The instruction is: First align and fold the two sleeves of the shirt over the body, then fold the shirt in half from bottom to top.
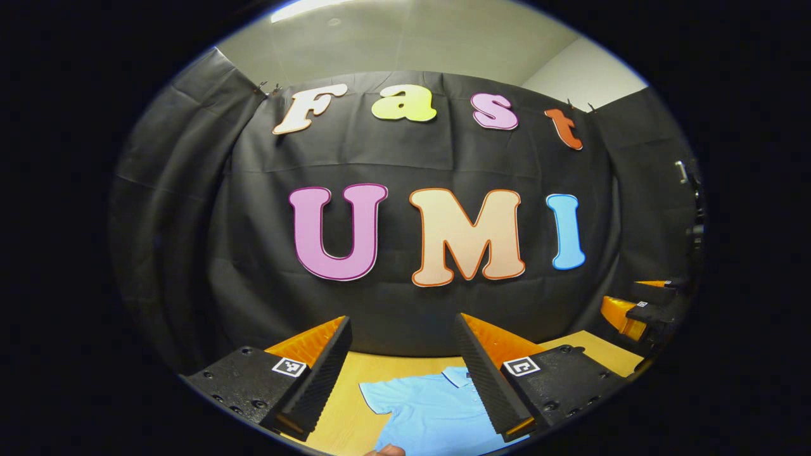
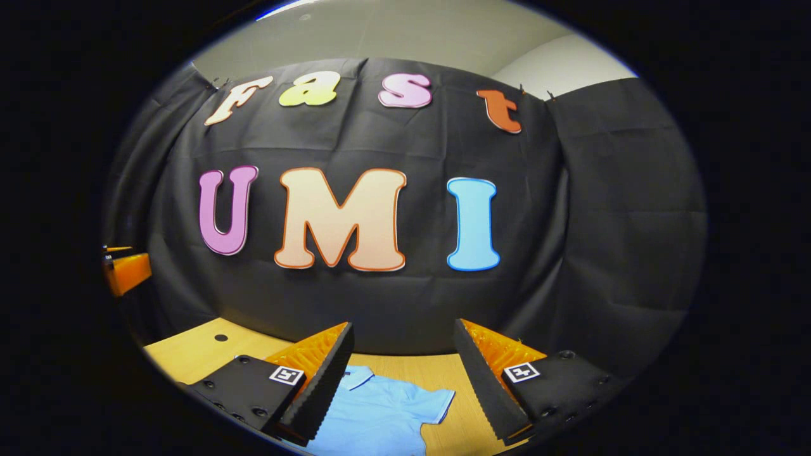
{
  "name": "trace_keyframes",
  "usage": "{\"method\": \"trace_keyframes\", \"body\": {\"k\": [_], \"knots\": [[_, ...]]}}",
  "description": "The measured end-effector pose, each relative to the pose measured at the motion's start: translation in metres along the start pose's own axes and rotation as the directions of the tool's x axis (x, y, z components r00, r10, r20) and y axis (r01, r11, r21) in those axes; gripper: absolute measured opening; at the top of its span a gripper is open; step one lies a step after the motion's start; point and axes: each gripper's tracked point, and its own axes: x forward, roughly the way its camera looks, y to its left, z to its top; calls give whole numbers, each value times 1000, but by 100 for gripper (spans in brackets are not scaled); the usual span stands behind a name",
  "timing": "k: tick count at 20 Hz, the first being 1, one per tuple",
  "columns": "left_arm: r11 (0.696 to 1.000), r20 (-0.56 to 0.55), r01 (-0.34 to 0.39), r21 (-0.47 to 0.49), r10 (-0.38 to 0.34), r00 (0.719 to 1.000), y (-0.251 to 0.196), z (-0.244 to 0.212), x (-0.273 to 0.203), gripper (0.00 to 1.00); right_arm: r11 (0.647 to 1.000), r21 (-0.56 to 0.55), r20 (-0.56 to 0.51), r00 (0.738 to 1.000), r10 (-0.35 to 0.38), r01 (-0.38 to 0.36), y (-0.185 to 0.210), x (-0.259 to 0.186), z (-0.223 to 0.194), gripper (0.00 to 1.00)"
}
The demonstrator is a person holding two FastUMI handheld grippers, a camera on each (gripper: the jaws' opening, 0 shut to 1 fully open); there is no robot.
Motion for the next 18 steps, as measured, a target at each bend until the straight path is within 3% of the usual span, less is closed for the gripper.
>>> {"method": "trace_keyframes", "body": {"k": [6,14,18], "knots": [[1000,-25,-22,2,22,999,18,-10,6,96,996,-68,-106,992,-70,63,-25,45,-57,99],[1000,-41,-27,8,27,999,34,-19,17,96,990,-116,-198,975,-103,81,-41,90,-134,99],[999,-56,-41,15,42,998,42,-26,23,96,987,-114,-274,952,-137,109,-62,108,-179,100]]}}
